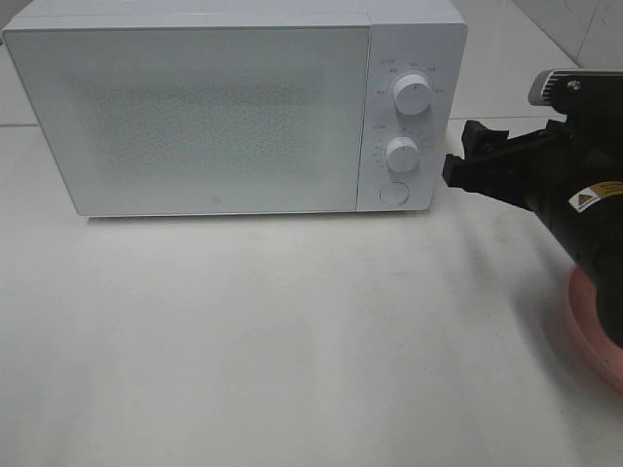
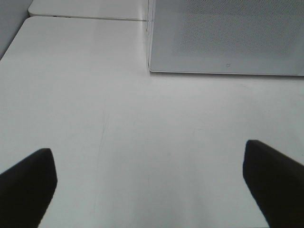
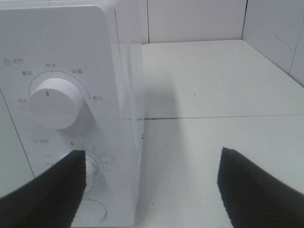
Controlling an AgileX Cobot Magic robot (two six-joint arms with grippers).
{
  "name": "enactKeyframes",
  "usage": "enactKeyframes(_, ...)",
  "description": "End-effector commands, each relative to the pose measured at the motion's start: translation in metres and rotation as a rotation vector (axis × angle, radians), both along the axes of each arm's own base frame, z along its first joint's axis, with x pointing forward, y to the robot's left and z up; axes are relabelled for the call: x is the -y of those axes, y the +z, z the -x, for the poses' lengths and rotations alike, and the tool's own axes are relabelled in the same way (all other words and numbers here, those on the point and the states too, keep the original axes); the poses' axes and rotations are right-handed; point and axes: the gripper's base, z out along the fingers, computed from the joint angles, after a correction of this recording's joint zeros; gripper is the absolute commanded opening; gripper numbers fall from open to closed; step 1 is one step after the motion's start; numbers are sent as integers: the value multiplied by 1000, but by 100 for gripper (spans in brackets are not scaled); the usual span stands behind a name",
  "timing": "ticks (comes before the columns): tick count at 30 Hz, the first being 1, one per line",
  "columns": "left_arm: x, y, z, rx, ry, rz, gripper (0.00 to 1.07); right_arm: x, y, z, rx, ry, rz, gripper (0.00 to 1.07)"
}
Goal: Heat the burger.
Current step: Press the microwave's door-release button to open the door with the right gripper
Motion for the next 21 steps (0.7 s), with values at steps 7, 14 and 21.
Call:
enactKeyframes(7,0,0,3,20,-4,0,100,-23,-12,9,60,4,36,75)
enactKeyframes(14,0,0,3,19,-4,0,100,-35,-20,15,79,23,58,75)
enactKeyframes(21,0,0,3,19,-4,0,100,-36,-35,16,32,18,89,75)
